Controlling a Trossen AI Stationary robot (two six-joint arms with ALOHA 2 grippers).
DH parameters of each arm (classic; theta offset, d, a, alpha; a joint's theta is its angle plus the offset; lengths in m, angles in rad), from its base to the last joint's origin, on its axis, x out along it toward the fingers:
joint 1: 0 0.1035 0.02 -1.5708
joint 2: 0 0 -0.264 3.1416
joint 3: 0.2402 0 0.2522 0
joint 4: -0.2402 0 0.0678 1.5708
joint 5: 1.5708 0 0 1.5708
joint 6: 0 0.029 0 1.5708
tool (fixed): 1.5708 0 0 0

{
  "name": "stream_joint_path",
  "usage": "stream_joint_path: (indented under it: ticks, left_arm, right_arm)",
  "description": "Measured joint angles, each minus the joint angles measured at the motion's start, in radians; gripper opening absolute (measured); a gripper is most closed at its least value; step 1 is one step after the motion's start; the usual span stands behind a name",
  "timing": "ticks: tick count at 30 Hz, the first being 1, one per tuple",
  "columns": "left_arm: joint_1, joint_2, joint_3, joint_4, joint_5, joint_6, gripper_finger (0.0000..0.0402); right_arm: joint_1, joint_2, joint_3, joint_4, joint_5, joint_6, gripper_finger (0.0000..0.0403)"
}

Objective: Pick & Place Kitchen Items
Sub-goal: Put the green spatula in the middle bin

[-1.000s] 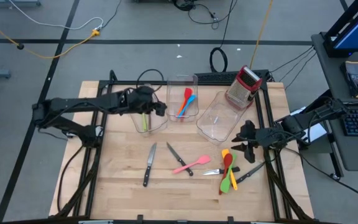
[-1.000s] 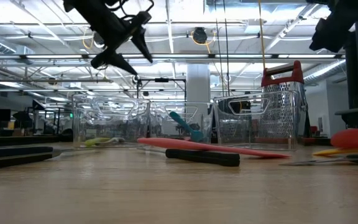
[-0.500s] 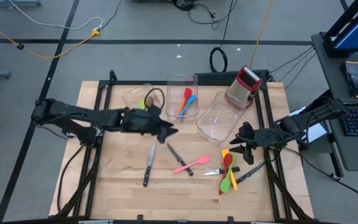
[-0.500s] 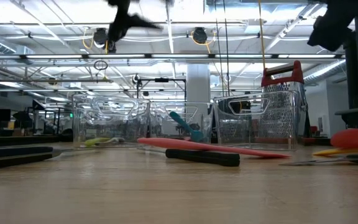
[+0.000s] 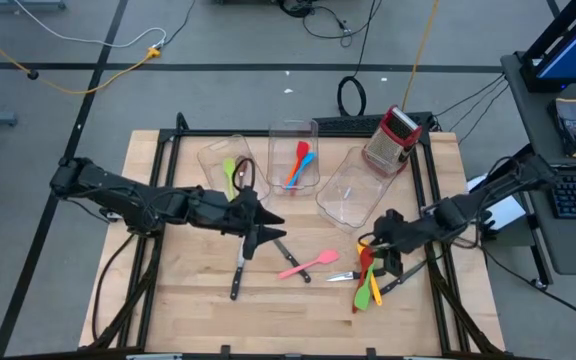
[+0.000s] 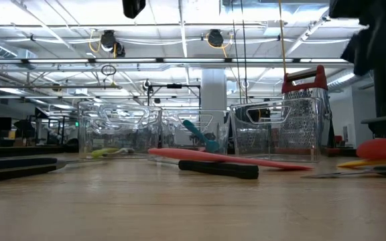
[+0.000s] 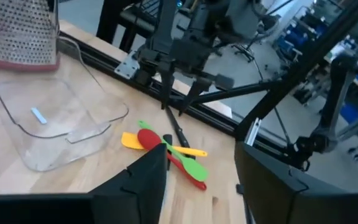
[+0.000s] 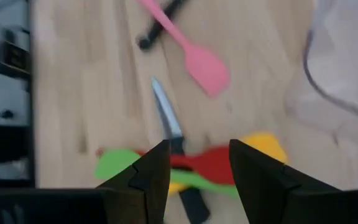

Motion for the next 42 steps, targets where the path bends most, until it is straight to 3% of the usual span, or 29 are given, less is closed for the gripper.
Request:
stream_joint_path:
  ticks: [9,21,33,42]
  left_arm:
    - [0.027,-0.008,0.0,-0.046,0.084,0.062,0.0139]
    - [0.047,-0.146,-0.011,-0.189,0.066,0.173,0.0107]
    - [0.046,-0.447,-0.415,0.115,0.074,0.082,0.0106]
    - [0.047,-0.601,-0.556,0.152,0.069,0.091,0.0106]
  right_arm:
    - [0.0,0.096,0.0,-0.106,-0.022,0.065,0.0155]
    - [-0.002,0.157,0.0,-0.103,-0.022,0.087,0.0155]
    - [-0.002,0.159,0.0,-0.062,-0.022,0.084,0.016]
    - [-0.036,0.211,0.0,-0.064,-0.038,0.131,0.023]
